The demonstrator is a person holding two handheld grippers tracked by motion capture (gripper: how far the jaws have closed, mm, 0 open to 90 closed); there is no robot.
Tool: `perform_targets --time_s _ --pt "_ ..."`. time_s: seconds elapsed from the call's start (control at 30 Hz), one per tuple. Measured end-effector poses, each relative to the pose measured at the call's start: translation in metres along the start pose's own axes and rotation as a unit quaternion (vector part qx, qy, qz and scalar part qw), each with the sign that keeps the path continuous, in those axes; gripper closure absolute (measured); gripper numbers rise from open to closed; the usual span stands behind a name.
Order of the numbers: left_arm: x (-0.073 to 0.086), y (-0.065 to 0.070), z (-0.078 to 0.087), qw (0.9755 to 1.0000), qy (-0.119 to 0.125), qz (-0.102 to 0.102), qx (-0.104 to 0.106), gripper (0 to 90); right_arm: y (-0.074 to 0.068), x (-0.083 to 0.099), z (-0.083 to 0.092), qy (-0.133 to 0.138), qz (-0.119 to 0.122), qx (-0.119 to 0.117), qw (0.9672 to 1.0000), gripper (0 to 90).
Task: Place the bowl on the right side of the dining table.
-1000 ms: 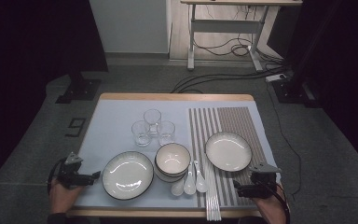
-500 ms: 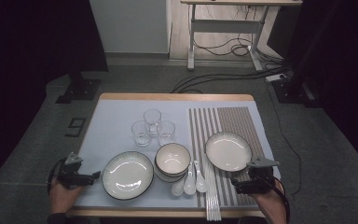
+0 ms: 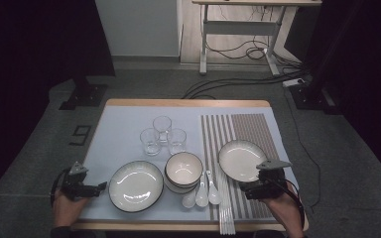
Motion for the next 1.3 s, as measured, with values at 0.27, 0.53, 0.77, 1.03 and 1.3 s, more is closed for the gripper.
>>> perform_targets --time_s 0.27,0.53,0.77,1.03,1.3 --pt "0.0 0.0 0.0 1.0 0.0 0.0 0.0 1.0 -0.011 -0.018 -0.003 -0.007 0.03 -0.003 0.9995 0.4" --pt "0.0 0.0 0.0 1.0 0.0 0.0 0.0 1.0 -0.021 -0.038 -0.01 -0.009 0.034 -0.021 0.9992 1.1" --pt "0.0 0.0 0.0 1.0 0.0 0.0 0.0 1.0 -0.033 -0.054 -0.02 -0.01 0.037 -0.039 0.9985 2.8" --pt "0.0 0.0 0.0 1.0 0.001 0.0 0.0 0.9 -0.042 -0.068 -0.026 -0.015 0.048 -0.049 0.9975 5.0" --pt "0.0 0.0 0.0 1.0 0.001 0.0 0.0 0.9 -0.057 -0.084 -0.031 -0.017 0.063 -0.06 0.9961 7.2"
Point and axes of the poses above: each handheld gripper's, and its own axes: z roughly backward along the jaws, x roughly out of its underside, y roughly to its right, the point moved 10 cm from there along -z, roughly forward along the jaws, and after that the axes turned 4 degrees about x, right-handed, at the moved point
